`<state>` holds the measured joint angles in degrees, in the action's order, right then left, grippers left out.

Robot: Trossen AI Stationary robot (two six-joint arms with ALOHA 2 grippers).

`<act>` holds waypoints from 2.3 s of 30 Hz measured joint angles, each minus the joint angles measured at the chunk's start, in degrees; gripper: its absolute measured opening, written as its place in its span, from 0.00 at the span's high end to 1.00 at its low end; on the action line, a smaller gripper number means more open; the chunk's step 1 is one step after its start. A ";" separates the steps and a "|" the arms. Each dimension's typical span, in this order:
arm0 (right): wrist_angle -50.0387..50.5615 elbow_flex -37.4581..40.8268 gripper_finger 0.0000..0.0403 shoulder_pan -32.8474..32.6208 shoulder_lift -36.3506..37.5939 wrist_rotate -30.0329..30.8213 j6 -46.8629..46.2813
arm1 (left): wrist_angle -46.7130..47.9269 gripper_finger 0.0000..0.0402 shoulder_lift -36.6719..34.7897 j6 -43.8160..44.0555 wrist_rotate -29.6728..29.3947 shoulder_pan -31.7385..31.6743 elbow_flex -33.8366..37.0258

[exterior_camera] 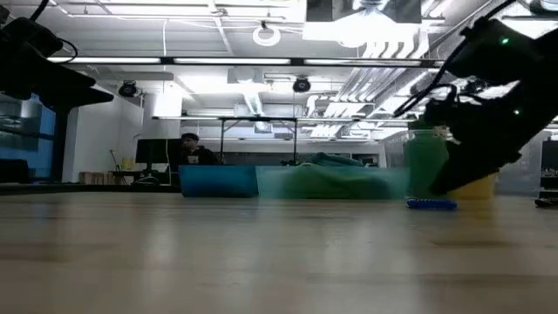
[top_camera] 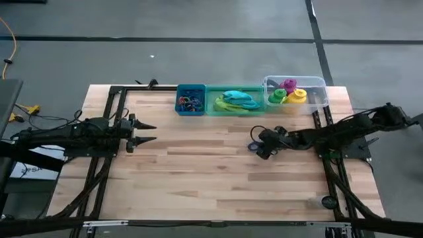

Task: Pick & Place Sports Items
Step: Put the blue spring keychain into the blue bin

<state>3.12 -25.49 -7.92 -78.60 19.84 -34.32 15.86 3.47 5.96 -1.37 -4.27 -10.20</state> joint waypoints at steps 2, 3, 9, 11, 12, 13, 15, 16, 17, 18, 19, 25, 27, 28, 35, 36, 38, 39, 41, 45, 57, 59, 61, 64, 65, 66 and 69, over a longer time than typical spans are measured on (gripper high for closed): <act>-0.24 0.97 0.58 0.43 0.01 -1.01 0.12 | 0.00 0.37 0.01 0.01 0.00 0.00 0.00; -0.45 1.53 0.59 0.52 0.01 -1.34 0.10 | 0.00 0.37 0.02 0.02 0.00 0.00 0.00; -5.64 5.29 0.65 0.00 0.19 -2.66 -0.53 | 0.00 0.37 0.02 0.02 0.00 0.00 0.00; -7.00 6.43 0.69 -0.40 0.23 -2.74 -0.52 | 0.00 0.37 0.00 0.02 0.00 0.00 0.00; -7.41 6.92 0.72 -0.66 0.25 -2.74 -0.53 | 0.00 0.37 0.02 0.02 0.00 0.02 0.00; -7.48 7.35 0.75 -0.96 0.25 -2.69 -0.63 | 0.00 0.37 0.00 0.02 0.00 0.00 0.00; -7.38 7.95 0.82 -1.60 0.30 -2.58 -1.31 | 0.00 0.37 0.02 0.00 0.00 0.00 0.00; -7.35 8.17 0.86 -1.86 0.30 -2.39 -1.71 | 0.00 0.37 0.02 0.02 0.00 0.00 0.00; -7.32 8.29 0.89 -2.12 0.30 -2.28 -2.14 | 0.00 0.37 0.00 0.02 0.00 0.00 0.00; -7.32 8.39 0.92 -2.29 0.30 -2.21 -2.70 | 0.00 0.37 0.00 0.02 0.00 0.02 0.00; -7.33 8.41 0.95 -2.46 0.30 -2.20 -3.27 | 0.00 0.37 0.00 0.02 -0.02 0.00 0.00; -10.25 8.64 0.98 -2.65 0.19 -2.82 -5.05 | 0.00 0.37 0.01 0.02 0.00 0.00 0.00; -12.30 8.69 0.99 -2.70 0.10 -3.77 -5.06 | 0.00 0.37 0.02 0.00 0.00 0.00 0.00; -13.59 8.71 0.99 -2.74 0.03 -4.07 -5.06 | 0.00 0.37 0.01 0.00 0.00 0.00 0.00; -25.29 8.34 0.99 -2.76 -0.05 -3.81 -3.84 | 0.00 0.37 0.01 0.02 0.00 0.01 0.00; -25.73 7.88 0.99 -2.74 -0.05 -3.29 -2.83 | 0.00 0.37 0.00 0.00 0.00 0.02 0.00; -25.84 6.52 0.99 -2.71 -0.05 -2.30 0.54 | 0.00 0.37 0.02 0.01 0.00 0.00 0.00; -26.07 5.70 0.99 -2.58 -0.05 -2.18 2.94 | 0.00 0.37 0.00 0.00 -0.02 0.00 0.00; -26.23 3.92 0.99 -2.10 -0.03 -2.26 7.94 | 0.00 0.37 0.00 0.01 0.00 0.02 0.00; -26.26 0.03 0.99 -0.44 -0.03 -2.24 13.84 | 0.00 0.37 0.00 0.02 0.00 0.02 0.00; -26.42 -12.49 1.00 10.82 -0.01 -5.65 23.87 | 0.02 0.37 0.00 0.00 0.00 0.00 0.00; -26.39 -14.43 1.00 13.28 0.01 -7.79 25.58 | 0.00 0.37 0.01 0.02 0.00 0.00 0.00; -26.35 -16.44 1.00 15.67 -0.14 -9.77 27.03 | 0.02 0.37 0.02 0.00 0.00 0.00 0.00; -26.38 -19.33 1.00 19.14 -1.07 -11.58 28.25 | 0.02 0.37 0.00 0.02 0.00 0.02 0.00; -26.17 -20.23 1.00 20.23 -1.51 -12.05 28.46 | 0.01 0.37 0.00 0.02 -0.02 0.01 0.00; -26.08 -21.27 1.00 21.22 -2.05 -12.41 28.57 | 0.02 0.37 0.00 0.00 -0.02 0.00 0.00; -25.65 -24.66 1.00 23.66 -3.99 -12.75 28.89 | 0.02 0.37 0.02 0.02 0.00 0.00 0.00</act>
<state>-22.53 -50.15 15.75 -82.59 7.09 -5.43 15.88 3.49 5.98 -1.37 -4.27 -10.20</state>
